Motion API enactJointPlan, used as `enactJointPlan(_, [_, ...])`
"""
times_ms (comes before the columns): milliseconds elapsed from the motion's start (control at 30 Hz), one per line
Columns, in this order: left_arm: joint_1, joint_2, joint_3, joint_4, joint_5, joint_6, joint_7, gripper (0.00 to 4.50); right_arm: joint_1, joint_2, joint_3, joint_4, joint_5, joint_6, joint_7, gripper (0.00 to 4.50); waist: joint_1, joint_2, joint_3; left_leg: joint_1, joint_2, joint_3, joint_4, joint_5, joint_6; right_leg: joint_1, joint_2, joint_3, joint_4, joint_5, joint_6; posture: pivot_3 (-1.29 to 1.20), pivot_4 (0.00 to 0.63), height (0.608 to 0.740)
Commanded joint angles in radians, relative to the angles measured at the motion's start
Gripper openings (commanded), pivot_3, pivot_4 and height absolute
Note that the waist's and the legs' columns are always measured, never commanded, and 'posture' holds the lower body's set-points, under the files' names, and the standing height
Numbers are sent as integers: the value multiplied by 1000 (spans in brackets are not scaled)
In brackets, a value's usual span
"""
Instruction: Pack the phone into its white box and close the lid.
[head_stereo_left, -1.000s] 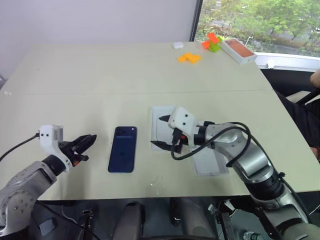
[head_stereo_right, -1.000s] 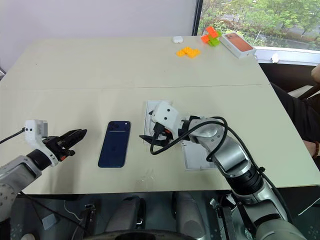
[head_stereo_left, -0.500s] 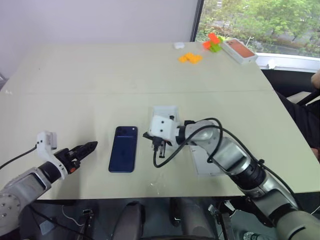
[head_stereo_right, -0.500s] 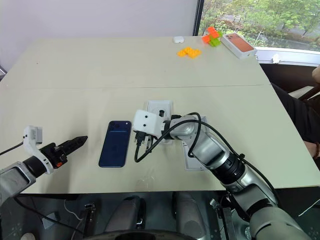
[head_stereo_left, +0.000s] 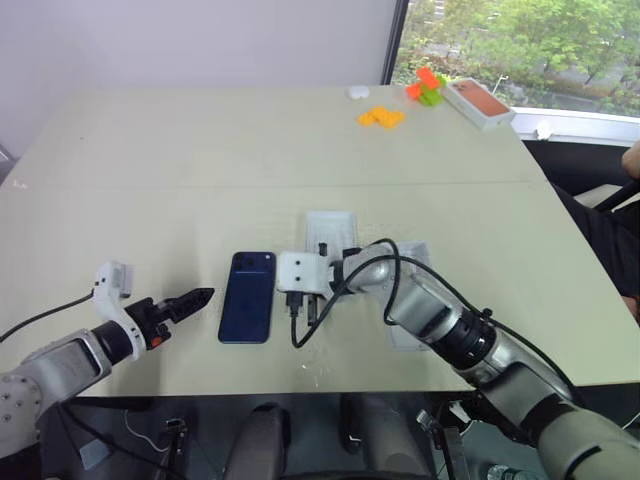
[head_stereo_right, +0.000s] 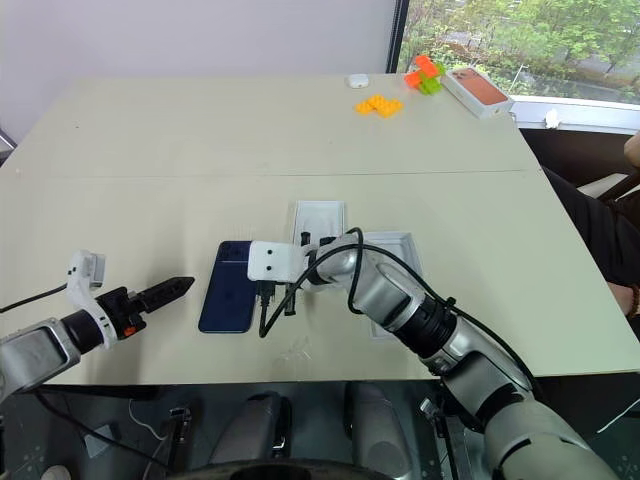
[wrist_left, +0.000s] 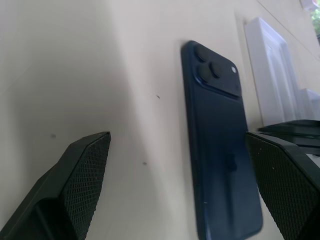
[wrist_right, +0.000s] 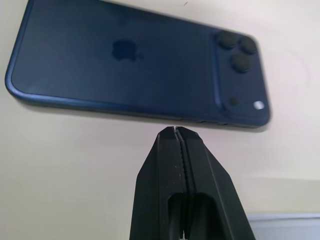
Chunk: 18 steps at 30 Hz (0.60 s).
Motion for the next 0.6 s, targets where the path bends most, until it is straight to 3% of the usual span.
enactJointPlan(33, [10, -13, -59, 12, -53, 42, 35, 4489, -23, 20, 0, -2, -25, -15, 13, 0, 1, 0, 0, 1, 0, 0, 0, 0, 0, 1, 0, 0, 0, 0, 0, 0, 150, 740])
enactJointPlan(267, [3, -20, -123, -10, -124, 39, 83, 4489, -11, 29, 1, 23, -65, -31, 28, 0, 1, 0, 0, 15, 0, 0, -1, 0, 0, 16, -1, 0, -4, -2, -3, 0, 150, 740])
enactJointPlan(600, [-9, -12, -199, -7, -175, 31, 115, 4489, -9, 59, -3, 69, -79, -95, 52, 0, 0, 1, -1, 16, -1, -1, -1, 0, 0, 18, -1, -1, -4, -2, -3, 0, 150, 740])
